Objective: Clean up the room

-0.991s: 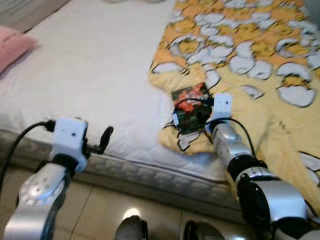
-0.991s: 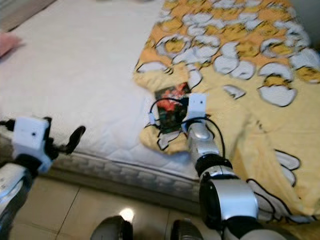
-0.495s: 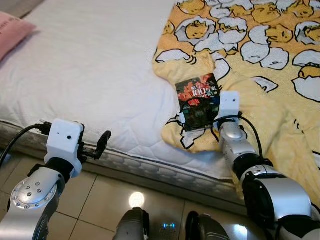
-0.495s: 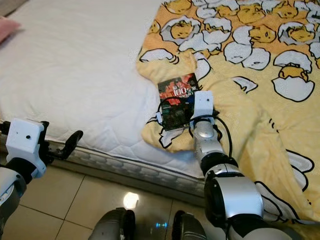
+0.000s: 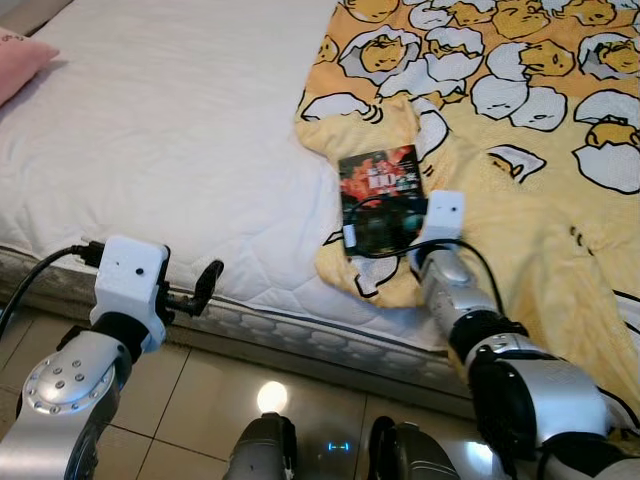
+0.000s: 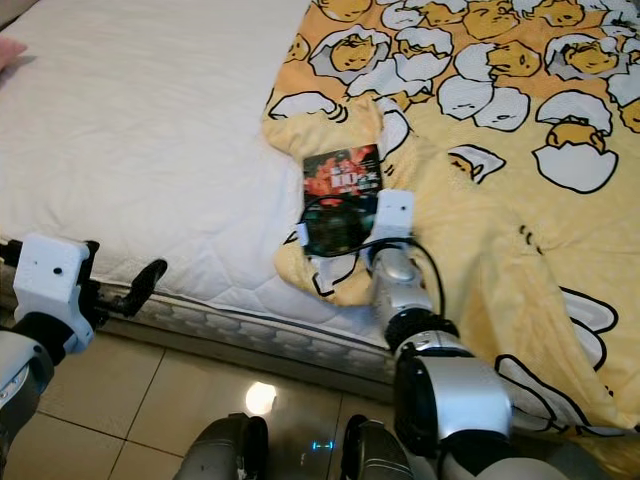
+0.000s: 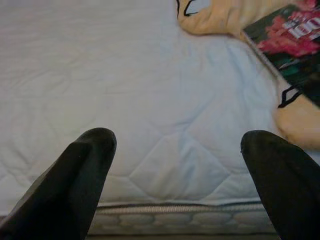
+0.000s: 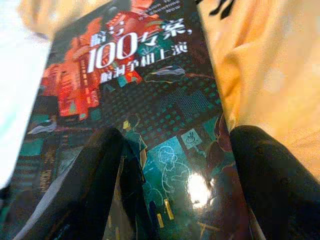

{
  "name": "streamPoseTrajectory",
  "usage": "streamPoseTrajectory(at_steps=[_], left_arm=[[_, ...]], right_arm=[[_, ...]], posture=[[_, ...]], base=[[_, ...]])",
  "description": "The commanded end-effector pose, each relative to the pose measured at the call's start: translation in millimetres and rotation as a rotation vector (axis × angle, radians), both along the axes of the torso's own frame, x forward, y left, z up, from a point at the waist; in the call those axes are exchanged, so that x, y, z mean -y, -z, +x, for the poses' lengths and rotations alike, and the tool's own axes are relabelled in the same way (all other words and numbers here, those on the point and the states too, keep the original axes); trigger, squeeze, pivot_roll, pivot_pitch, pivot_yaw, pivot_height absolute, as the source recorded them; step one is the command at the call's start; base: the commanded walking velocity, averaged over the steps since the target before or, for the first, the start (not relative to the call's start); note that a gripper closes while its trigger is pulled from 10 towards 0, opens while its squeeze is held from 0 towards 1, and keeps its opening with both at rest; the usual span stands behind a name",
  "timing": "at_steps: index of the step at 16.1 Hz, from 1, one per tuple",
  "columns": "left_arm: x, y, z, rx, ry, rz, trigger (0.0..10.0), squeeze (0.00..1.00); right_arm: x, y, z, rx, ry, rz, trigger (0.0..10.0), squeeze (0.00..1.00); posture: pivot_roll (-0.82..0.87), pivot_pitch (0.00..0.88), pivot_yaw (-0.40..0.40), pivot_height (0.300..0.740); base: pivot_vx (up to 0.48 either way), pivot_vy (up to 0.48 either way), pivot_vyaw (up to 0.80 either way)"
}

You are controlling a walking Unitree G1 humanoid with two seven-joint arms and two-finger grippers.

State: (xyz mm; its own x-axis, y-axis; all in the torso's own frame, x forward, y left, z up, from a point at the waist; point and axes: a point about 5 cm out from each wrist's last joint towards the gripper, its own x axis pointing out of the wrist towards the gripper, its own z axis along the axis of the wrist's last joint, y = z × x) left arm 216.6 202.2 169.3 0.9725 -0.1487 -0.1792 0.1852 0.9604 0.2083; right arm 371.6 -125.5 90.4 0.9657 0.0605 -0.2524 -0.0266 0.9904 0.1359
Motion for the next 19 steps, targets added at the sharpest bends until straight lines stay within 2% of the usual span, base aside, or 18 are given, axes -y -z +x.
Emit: streamPoseTrajectory(at_steps=[1, 5, 6, 7, 9, 11, 12, 15, 19], left_arm=[[-0.6, 1.4, -2.1, -0.016, -0.006, 0.003, 10.0, 0.0], [2.4, 2.6, 0.4, -0.018, -0.001, -0.003, 10.0, 0.0], [2.6, 3.1, 1.4, -0.018, -0.001, -0.005, 10.0, 0.0], [3.0, 3.8, 1.8, -0.019, -0.001, -0.007, 10.0, 0.0], [3.9, 4.0, 2.2, -0.018, 0.0, -0.009, 10.0, 0.0], [4.7, 5.1, 4.0, -0.019, -0.001, -0.014, 10.0, 0.0], [4.8, 5.2, 4.1, -0.019, -0.001, -0.015, 10.0, 0.0], [10.1, 7.9, 7.3, -0.018, 0.006, -0.029, 10.0, 0.0], [20.1, 12.2, 16.8, -0.003, 0.014, -0.06, 10.0, 0.0]], right_arm=[[-13.3, 2.0, -1.2, -0.024, -0.051, 0.042, 10.0, 0.0], [-18.0, 12.1, -7.2, -0.063, -0.076, 0.062, 10.0, 0.0], [-23.3, 11.9, -7.7, -0.068, -0.099, 0.112, 10.0, 0.0], [-26.7, 12.7, -8.3, -0.079, -0.11, 0.155, 0.0, 0.0], [-31.3, 13.5, -9.2, -0.091, -0.128, 0.182, 0.0, 0.0], [-42.1, 8.8, -7.7, -0.101, -0.151, 0.28, 0.0, 0.0], [-43.4, 7.4, -7.1, -0.096, -0.153, 0.289, 0.0, 0.0], [-48.8, -6.0, -1.2, -0.034, -0.173, 0.302, 0.0, 0.0], [-53.3, -27.4, 5.1, 0.106, -0.207, 0.249, 0.0, 0.0]], posture=[[0.34, 0.238, 0.067, 0.723], [0.34, 0.235, 0.065, 0.723], [0.33, 0.232, 0.063, 0.723], [0.33, 0.23, 0.062, 0.723], [0.33, 0.228, 0.061, 0.723], [0.33, 0.227, 0.058, 0.723], [0.33, 0.227, 0.058, 0.723], [0.31, 0.218, 0.046, 0.723], [0.26, 0.186, 0.019, 0.723]], base=[[0.0, 0.0, 0.0], [0.0, 0.0, 0.0], [0.0, 0.0, 0.0], [0.0, 0.0, 0.0], [0.0, 0.0, 0.0], [0.0, 0.0, 0.0], [0.0, 0.0, 0.0], [0.0, 0.0, 0.0], [0.0, 0.0, 0.0]])
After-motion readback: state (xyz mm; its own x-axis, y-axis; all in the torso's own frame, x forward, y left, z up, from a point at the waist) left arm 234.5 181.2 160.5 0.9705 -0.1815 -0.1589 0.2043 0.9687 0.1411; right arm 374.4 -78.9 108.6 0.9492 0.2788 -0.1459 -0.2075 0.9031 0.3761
